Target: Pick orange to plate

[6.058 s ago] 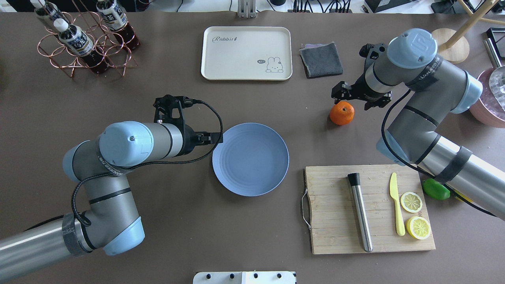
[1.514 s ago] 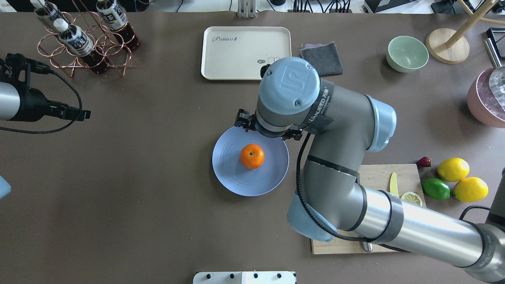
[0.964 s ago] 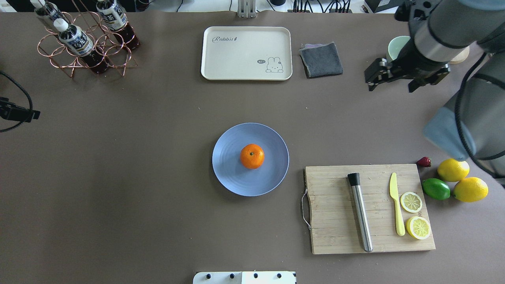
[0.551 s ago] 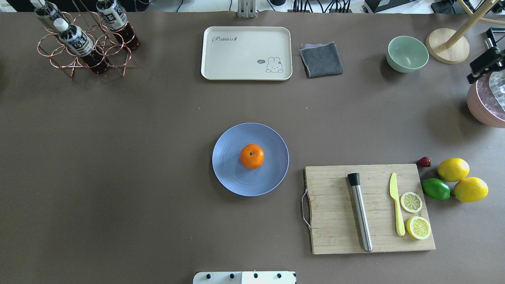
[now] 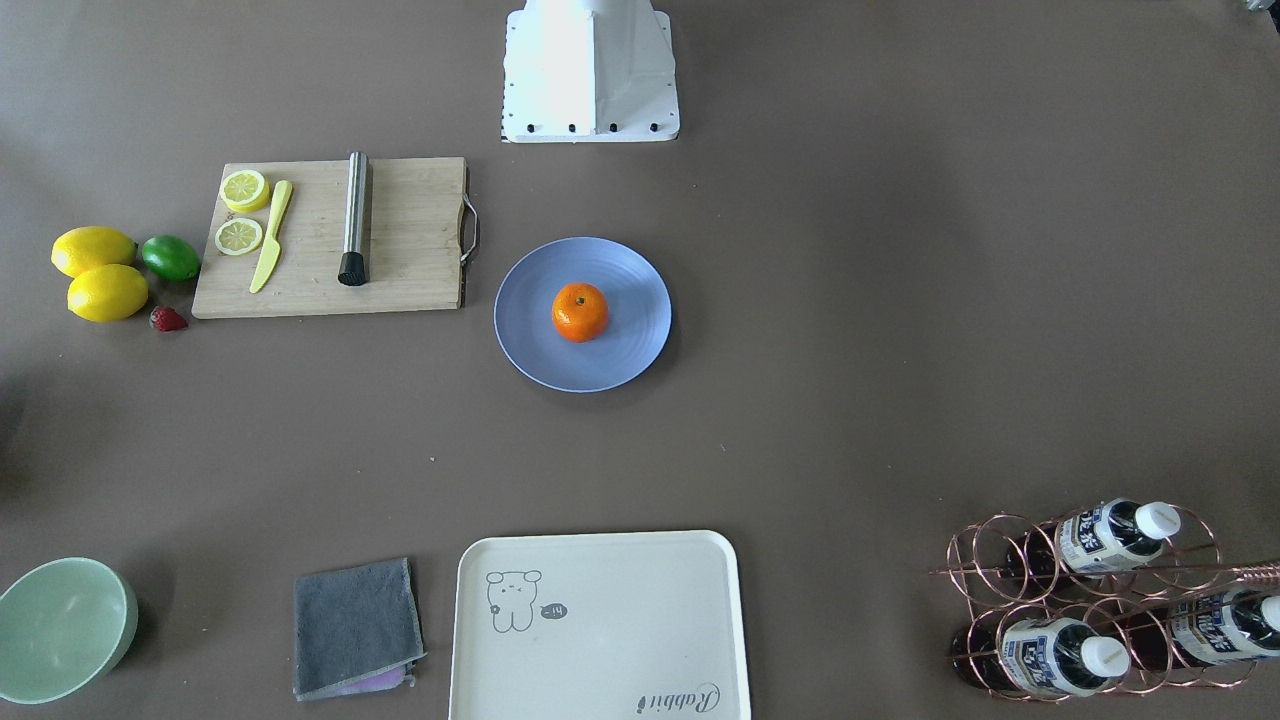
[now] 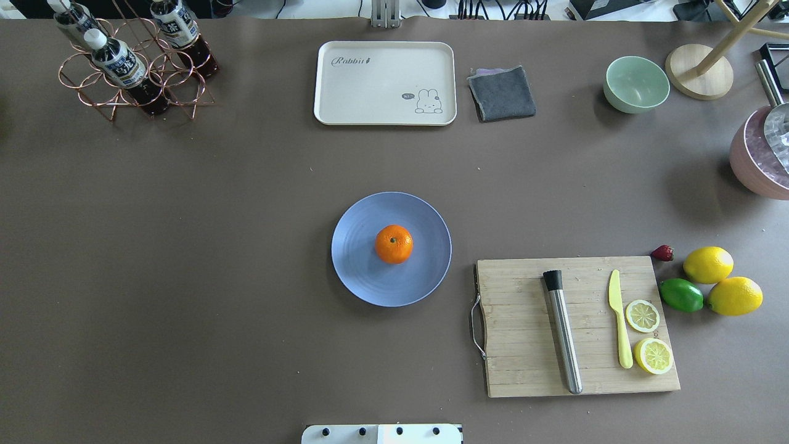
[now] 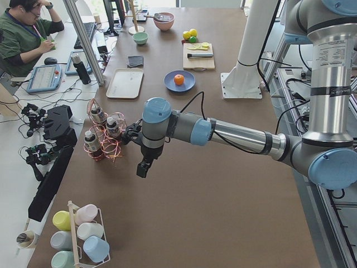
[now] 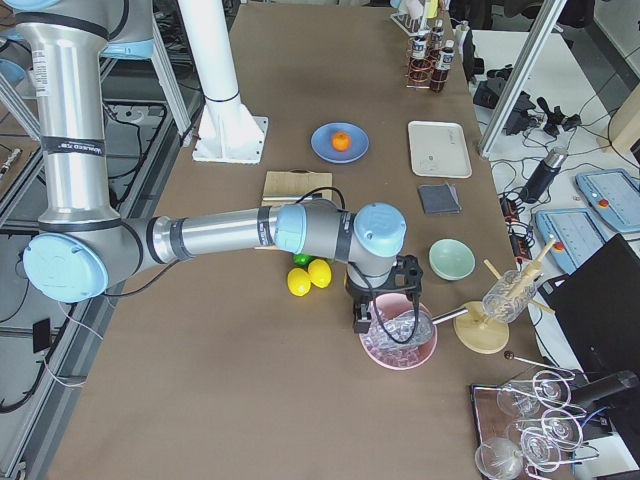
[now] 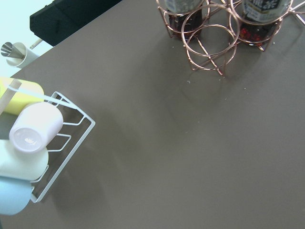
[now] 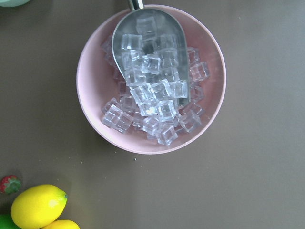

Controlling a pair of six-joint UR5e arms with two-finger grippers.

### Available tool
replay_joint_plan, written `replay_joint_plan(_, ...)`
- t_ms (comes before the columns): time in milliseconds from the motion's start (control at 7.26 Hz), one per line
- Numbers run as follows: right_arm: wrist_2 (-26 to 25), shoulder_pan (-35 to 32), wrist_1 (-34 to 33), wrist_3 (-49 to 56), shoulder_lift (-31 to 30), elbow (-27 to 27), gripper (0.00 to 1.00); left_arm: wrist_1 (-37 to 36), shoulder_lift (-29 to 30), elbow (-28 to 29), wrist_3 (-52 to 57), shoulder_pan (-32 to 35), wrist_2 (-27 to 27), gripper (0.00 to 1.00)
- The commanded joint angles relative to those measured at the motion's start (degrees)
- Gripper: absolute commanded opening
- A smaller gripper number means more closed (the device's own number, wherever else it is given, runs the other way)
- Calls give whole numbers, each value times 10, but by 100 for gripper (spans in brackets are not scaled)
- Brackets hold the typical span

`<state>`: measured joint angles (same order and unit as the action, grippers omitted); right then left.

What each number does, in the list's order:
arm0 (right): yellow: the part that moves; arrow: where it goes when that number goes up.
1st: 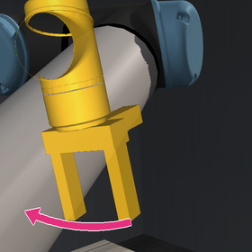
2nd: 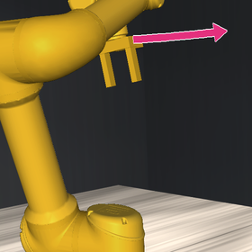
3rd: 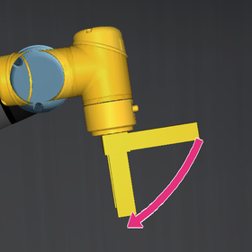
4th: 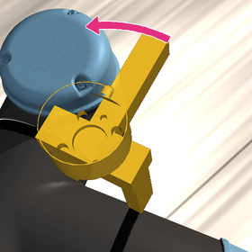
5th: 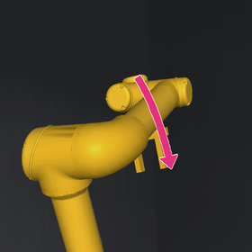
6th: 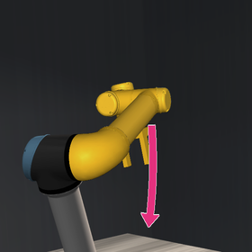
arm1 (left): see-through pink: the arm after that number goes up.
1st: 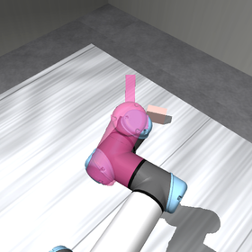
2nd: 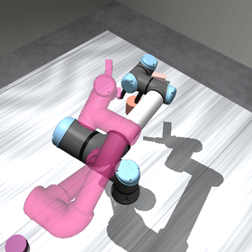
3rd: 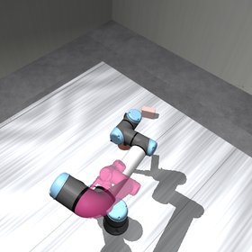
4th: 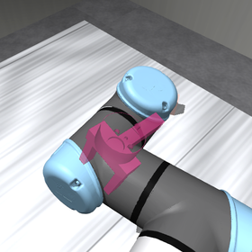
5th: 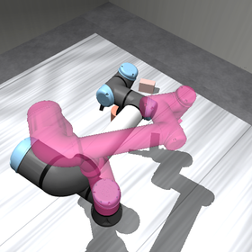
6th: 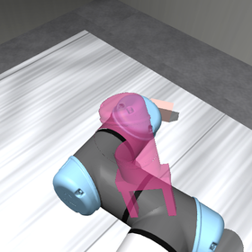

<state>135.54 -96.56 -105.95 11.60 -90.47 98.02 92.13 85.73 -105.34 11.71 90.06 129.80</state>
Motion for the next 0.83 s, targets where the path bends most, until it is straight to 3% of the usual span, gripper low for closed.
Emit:
replay_joint_plan(0, -1, -45, 39, 41, -51, -14, 100, 0, -23, 19, 1, 3, 7, 98)
replay_joint_plan(688, -2, -47, 64, -3, -46, -8, 100, -1, -26, 19, -4, 3, 7, 98)
